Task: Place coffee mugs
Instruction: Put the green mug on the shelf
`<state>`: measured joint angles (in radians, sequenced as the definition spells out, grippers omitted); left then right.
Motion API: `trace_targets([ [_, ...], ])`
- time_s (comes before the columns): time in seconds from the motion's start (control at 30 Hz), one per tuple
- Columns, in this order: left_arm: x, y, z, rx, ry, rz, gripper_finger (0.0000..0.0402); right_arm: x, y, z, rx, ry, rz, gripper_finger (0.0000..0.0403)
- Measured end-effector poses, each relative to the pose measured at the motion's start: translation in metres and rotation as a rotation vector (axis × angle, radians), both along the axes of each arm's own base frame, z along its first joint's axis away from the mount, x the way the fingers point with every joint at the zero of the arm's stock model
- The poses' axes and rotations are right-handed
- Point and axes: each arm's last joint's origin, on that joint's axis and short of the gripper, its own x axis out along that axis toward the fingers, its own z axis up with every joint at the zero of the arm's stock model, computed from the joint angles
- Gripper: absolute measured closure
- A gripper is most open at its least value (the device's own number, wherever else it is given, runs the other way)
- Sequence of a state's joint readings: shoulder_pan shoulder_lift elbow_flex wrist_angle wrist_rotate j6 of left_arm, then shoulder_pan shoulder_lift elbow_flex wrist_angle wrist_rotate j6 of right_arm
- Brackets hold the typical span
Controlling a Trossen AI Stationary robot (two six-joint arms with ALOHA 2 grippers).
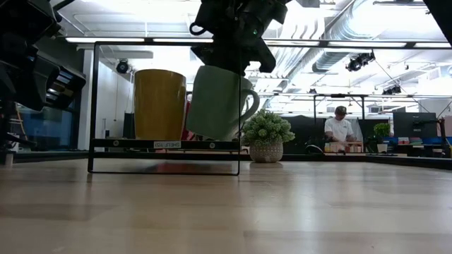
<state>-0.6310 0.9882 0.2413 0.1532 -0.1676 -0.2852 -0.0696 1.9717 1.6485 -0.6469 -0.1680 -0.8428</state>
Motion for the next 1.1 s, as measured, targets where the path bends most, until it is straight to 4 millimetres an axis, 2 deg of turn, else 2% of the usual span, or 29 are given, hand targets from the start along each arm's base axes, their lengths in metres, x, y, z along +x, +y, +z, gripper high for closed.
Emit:
trace_targets([
  [0.73, 0.0000, 0.0000, 0.0000, 0.000, 0.000, 0.000, 0.0296, 0.0006, -0.0002, 0.0065, 0.015, 0.005, -0.040, 0.0377],
  [1.1, 0.0000, 0.0001, -0.0001, 0.000, 0.000, 0.000, 0.0296, 0.0005, 0.0002, 0.0064, -0.005, 0.001, -0.001, 0.0265],
])
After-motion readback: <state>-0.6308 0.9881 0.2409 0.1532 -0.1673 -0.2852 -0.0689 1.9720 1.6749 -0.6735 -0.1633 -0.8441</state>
